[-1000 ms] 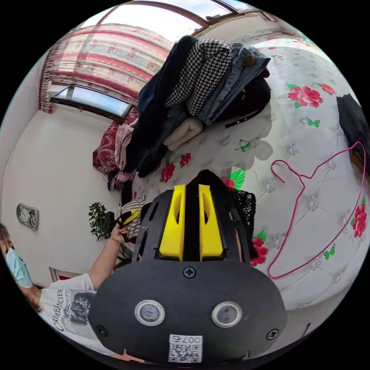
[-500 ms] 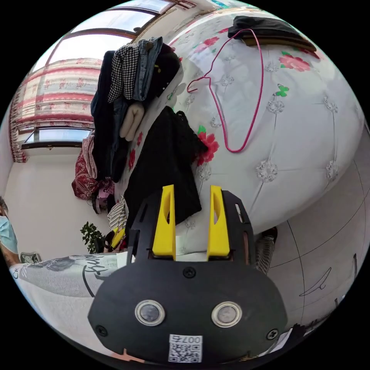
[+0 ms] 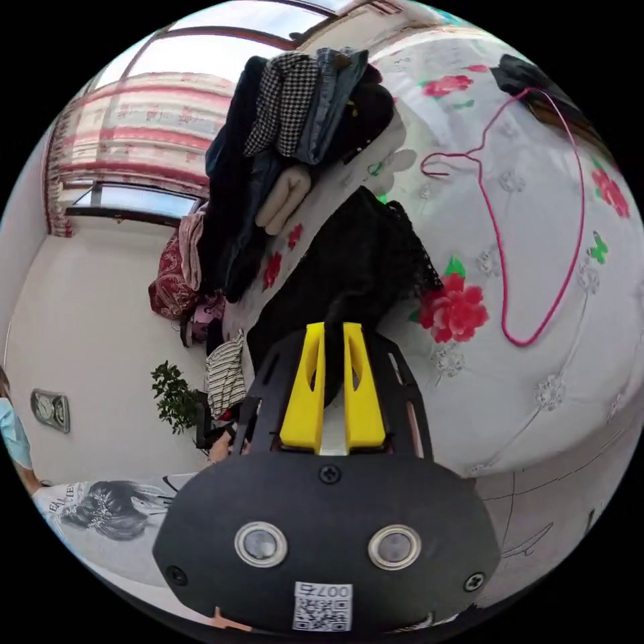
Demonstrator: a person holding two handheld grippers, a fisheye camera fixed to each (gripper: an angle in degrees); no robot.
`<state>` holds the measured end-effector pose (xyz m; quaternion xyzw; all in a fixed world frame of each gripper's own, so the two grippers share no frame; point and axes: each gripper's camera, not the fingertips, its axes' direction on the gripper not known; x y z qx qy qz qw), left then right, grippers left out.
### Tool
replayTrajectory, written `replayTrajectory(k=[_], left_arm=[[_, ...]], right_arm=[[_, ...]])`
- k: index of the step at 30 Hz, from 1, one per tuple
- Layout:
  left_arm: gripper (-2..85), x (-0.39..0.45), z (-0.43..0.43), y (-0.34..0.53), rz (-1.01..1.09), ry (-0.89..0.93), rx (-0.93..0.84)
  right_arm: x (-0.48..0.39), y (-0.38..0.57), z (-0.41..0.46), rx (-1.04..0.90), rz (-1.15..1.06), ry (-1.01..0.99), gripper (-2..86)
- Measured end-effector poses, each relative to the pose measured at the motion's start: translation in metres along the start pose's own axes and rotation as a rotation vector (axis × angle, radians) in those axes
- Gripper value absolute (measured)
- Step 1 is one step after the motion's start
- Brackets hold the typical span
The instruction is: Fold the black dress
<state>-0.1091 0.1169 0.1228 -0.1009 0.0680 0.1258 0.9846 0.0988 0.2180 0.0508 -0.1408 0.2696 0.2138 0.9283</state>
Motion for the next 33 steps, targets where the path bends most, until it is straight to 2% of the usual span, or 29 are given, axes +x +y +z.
replayTrajectory(k=[2,4,5,7,10,12,14,16,18,23,27,33], left_arm=[[6.3,-0.005,0.001,0.001,-0.008,0.004,0.010],[6.3,-0.012,0.002,0.003,-0.014,0.018,0.022],[6.3,-0.015,0.002,0.004,-0.015,0.024,0.025],[6.2,-0.024,0.002,0.005,-0.020,0.046,0.033],[6.3,-0.036,0.003,0.008,-0.021,0.077,0.045],[6.5,-0.045,0.001,0.012,-0.035,0.107,0.062],[6.9,-0.057,-0.002,0.020,-0.055,0.149,0.091],[7.1,-0.074,-0.008,0.036,-0.058,0.226,0.147],[6.7,-0.087,-0.013,0.050,-0.064,0.264,0.176],[8.2,-0.123,-0.024,0.087,-0.099,0.346,0.190],[12.0,-0.131,-0.028,0.097,-0.051,0.458,0.191],[18.2,-0.126,-0.008,0.076,0.065,0.603,0.227]], right_arm=[[-0.056,-0.020,0.012,-0.044,-0.212,0.057,4.7],[-0.140,-0.030,0.041,-0.138,-0.533,0.144,3.7],[-0.161,-0.029,0.051,-0.167,-0.614,0.176,3.5],[-0.235,-0.004,0.098,-0.275,-0.943,0.272,3.0],[-0.288,0.047,0.163,-0.466,-1.221,0.224,3.1],[-0.296,0.075,0.200,-0.593,-1.281,0.162,3.4],[-0.290,0.091,0.234,-0.712,-1.243,0.116,4.0],[-0.274,0.093,0.264,-0.842,-1.101,0.025,4.9],[-0.263,0.083,0.267,-0.863,-1.011,-0.060,5.4],[-0.219,0.004,0.243,-0.660,-0.747,-0.064,7.0],[-0.153,-0.076,0.226,-0.482,-0.394,-0.079,9.0],[-0.097,-0.110,0.253,-0.474,-0.148,-0.108,10.3]])
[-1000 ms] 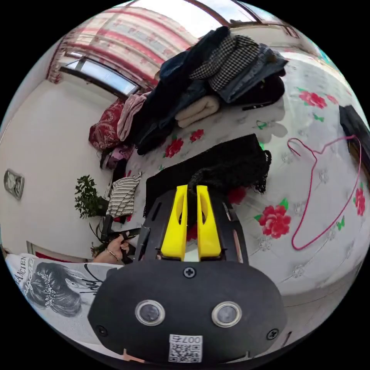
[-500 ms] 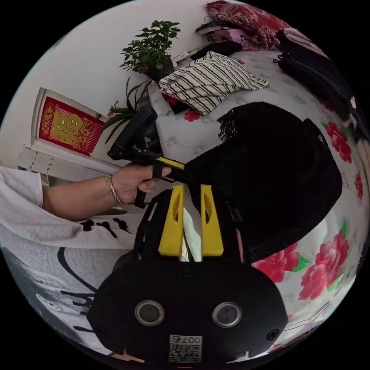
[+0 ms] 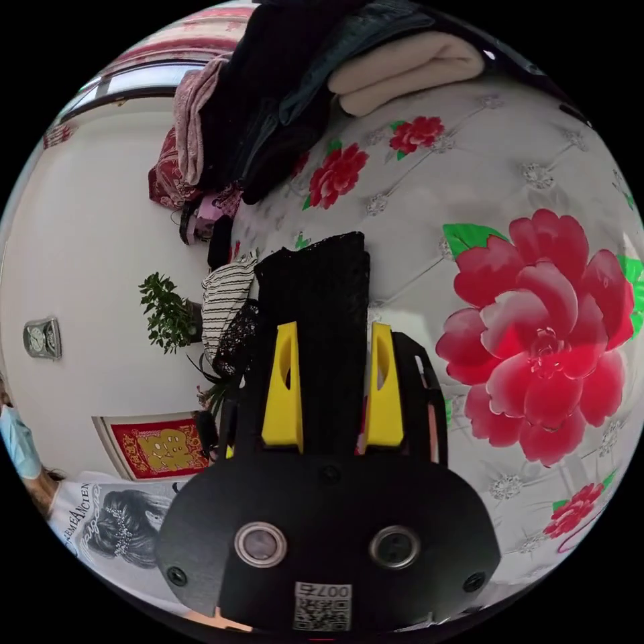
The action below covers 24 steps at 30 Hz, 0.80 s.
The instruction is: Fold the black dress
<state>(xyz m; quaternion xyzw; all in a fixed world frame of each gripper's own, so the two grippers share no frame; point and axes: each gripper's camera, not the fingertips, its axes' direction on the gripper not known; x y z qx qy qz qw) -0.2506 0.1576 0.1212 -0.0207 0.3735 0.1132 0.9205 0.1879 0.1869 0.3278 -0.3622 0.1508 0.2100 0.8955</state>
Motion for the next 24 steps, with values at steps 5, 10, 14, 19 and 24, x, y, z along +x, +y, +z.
replayTrajectory(k=[5,10,14,19,24], left_arm=[[12.5,-0.026,0.027,-0.022,-0.076,-0.009,-0.078],[3.2,-0.028,0.039,-0.034,-0.057,-0.036,-0.138],[1.4,0.008,0.051,-0.042,0.068,-0.049,-0.183],[0.6,0.084,0.112,-0.057,0.246,0.036,-0.251],[0.9,0.171,0.216,-0.073,0.396,0.149,-0.336]], right_arm=[[0.023,0.000,0.023,-0.004,0.108,-0.129,8.7],[0.023,0.011,0.010,-0.007,0.102,-0.196,5.7],[0.016,0.030,-0.027,0.047,0.037,-0.232,3.8],[0.030,0.064,-0.128,0.232,0.002,-0.273,2.1],[0.057,0.095,-0.272,0.450,-0.058,-0.236,1.5]])
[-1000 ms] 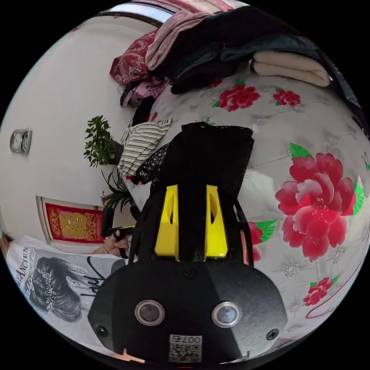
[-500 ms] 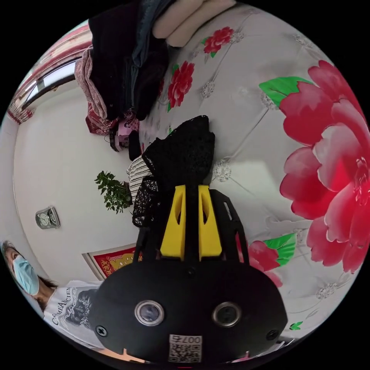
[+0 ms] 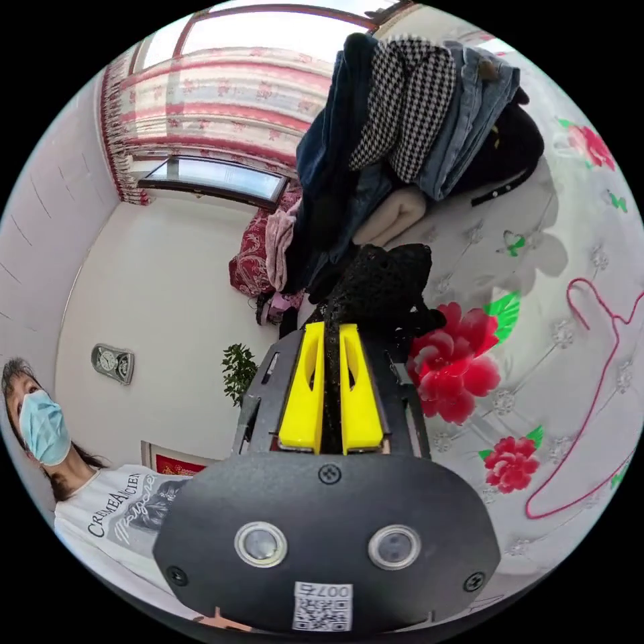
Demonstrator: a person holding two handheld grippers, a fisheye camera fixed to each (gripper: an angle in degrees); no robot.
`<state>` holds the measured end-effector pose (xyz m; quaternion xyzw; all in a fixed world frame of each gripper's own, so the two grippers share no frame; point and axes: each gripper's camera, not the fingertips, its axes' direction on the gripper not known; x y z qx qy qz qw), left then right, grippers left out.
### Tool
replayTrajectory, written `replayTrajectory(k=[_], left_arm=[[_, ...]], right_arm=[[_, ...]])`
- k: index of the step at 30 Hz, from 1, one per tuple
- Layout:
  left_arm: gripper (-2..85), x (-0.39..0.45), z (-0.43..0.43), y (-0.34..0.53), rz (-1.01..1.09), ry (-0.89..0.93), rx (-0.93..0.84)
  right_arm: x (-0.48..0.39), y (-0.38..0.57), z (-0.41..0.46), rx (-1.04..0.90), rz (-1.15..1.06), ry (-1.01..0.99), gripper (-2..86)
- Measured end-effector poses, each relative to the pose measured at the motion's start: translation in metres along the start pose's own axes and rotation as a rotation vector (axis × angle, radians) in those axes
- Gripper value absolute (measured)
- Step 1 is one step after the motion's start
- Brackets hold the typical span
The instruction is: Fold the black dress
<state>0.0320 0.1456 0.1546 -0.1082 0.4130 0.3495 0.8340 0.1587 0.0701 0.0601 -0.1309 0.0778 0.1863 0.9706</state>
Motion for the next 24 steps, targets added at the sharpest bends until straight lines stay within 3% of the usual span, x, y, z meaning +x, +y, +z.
replayTrajectory(k=[7,10,13,17,20,24], left_arm=[[3.9,0.106,0.212,-0.132,0.265,0.035,-0.163],[6.5,0.114,0.295,-0.160,0.233,0.021,-0.285],[7.3,0.097,0.325,-0.148,0.210,-0.065,-0.331],[8.1,0.052,0.305,-0.106,0.154,-0.229,-0.397],[8.5,0.008,0.246,-0.059,0.021,-0.430,-0.381],[8.9,-0.025,0.123,0.008,-0.294,-0.686,-0.149]], right_arm=[[-0.018,-0.038,-0.249,0.350,-0.112,0.209,2.5],[0.001,-0.047,-0.327,0.452,0.001,0.446,4.0],[0.041,-0.036,-0.372,0.517,0.143,0.633,5.5],[0.091,0.007,-0.369,0.534,0.221,0.622,5.8],[0.115,0.049,-0.314,0.426,0.196,0.562,5.6],[0.113,0.099,-0.182,0.107,0.129,0.530,5.6]])
